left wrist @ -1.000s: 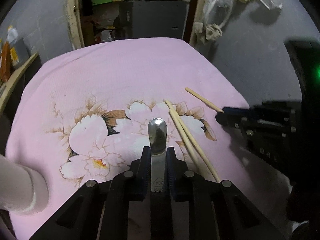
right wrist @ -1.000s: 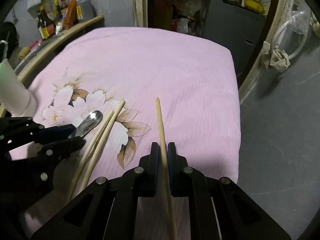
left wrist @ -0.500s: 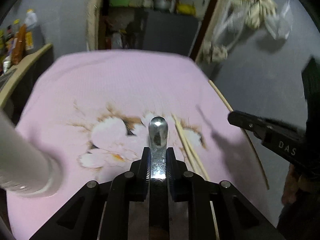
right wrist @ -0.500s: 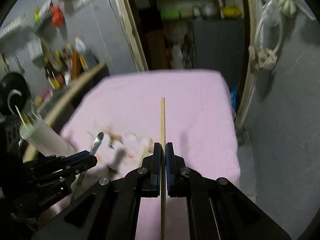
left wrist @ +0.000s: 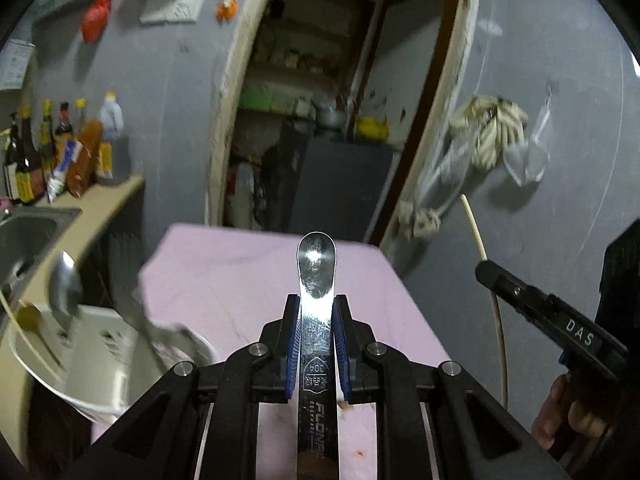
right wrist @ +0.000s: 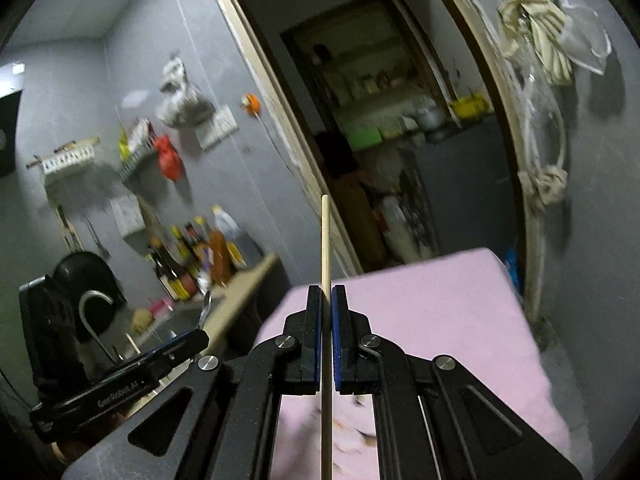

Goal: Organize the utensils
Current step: 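Lift knife and chopstick over the white holder and open both tools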

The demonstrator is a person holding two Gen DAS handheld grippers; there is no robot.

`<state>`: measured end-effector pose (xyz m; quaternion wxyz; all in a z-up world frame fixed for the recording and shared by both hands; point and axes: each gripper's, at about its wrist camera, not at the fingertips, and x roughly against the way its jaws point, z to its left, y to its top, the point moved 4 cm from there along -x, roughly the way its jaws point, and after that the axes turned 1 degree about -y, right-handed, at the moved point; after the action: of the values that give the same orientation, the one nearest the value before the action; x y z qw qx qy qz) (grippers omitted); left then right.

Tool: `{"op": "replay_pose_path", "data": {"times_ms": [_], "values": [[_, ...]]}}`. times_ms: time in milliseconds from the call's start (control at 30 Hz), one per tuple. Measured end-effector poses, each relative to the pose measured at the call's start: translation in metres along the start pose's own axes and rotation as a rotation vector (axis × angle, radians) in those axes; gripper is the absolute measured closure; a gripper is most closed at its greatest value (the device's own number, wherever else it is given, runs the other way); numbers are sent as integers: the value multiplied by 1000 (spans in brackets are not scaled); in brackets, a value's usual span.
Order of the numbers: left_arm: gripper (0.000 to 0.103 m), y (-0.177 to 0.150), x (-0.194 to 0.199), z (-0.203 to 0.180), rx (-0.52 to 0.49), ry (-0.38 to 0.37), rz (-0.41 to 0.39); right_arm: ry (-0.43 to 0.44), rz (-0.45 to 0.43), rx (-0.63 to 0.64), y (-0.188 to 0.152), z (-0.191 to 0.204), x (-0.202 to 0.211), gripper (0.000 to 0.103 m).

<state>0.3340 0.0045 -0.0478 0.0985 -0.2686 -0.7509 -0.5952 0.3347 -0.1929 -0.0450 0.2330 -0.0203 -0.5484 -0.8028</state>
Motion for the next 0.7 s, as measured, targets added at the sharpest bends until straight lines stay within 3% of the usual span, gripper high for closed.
{"op": "replay_pose_path", "data": {"times_ms": [167, 333, 500, 700], "values": [[88, 32, 29, 39, 52, 18, -99, 90, -68, -1, 8, 49, -16, 99], [88, 58, 46, 93, 136, 72, -186, 144, -81, -2, 5, 95, -45, 99], [88, 65, 57, 136, 171, 119, -234, 176, -115, -37, 1, 133, -69, 99], [88, 63, 63, 187, 278, 157, -277, 180, -169, -147, -15, 150, -85, 99]]}}
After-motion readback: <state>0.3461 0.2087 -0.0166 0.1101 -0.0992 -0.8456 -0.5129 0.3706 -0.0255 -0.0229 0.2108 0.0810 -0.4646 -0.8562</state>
